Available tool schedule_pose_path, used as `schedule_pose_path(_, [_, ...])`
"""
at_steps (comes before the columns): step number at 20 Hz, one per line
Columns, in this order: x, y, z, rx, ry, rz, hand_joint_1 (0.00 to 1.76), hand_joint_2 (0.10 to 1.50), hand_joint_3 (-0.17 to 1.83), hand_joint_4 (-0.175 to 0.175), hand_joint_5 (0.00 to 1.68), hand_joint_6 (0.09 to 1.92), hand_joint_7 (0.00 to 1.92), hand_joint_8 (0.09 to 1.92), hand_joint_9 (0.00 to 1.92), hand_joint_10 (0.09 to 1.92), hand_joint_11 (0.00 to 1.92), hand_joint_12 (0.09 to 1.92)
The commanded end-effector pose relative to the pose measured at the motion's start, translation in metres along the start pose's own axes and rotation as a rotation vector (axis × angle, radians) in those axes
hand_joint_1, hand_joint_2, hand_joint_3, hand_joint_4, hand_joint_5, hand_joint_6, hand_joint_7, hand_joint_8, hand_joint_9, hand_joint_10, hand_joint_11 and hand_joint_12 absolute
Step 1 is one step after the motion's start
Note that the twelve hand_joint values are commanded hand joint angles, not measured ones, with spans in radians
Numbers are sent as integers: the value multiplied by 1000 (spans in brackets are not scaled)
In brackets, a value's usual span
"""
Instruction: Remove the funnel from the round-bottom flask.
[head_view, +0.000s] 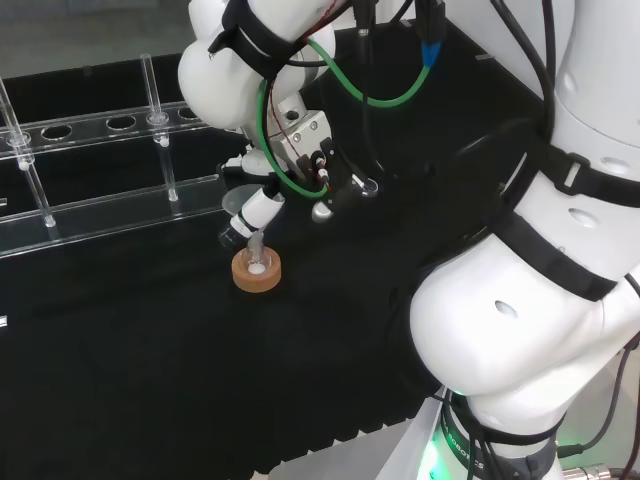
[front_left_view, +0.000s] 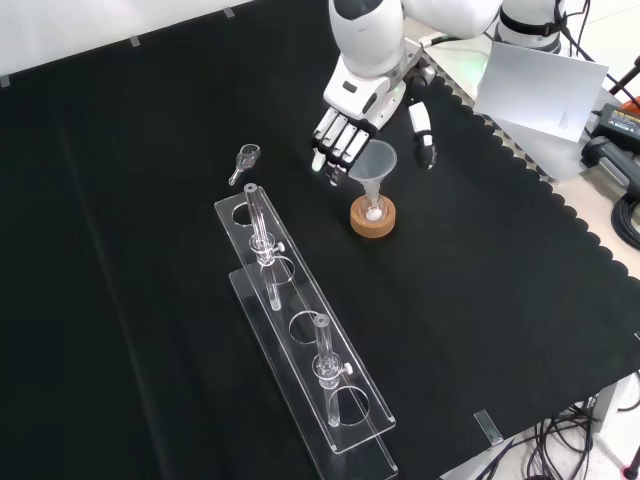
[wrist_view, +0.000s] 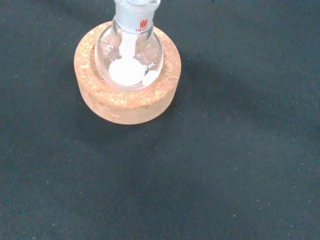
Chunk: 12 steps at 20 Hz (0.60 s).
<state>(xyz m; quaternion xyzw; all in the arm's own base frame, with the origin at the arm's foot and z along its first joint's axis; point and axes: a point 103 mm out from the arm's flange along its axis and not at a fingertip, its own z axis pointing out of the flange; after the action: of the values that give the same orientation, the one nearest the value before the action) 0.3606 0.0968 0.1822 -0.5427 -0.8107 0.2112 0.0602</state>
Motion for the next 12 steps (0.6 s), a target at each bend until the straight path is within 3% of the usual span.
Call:
schedule_pose_path(1, [5,4,-3,3,-11,7,248,692,7,-30,161,87,191,629,0,495,0,1277])
schedule_pose_path(12, [-10,10,-1,10,-18,9,255,699,8,-30,188,87,228,615,0,553,0,1282])
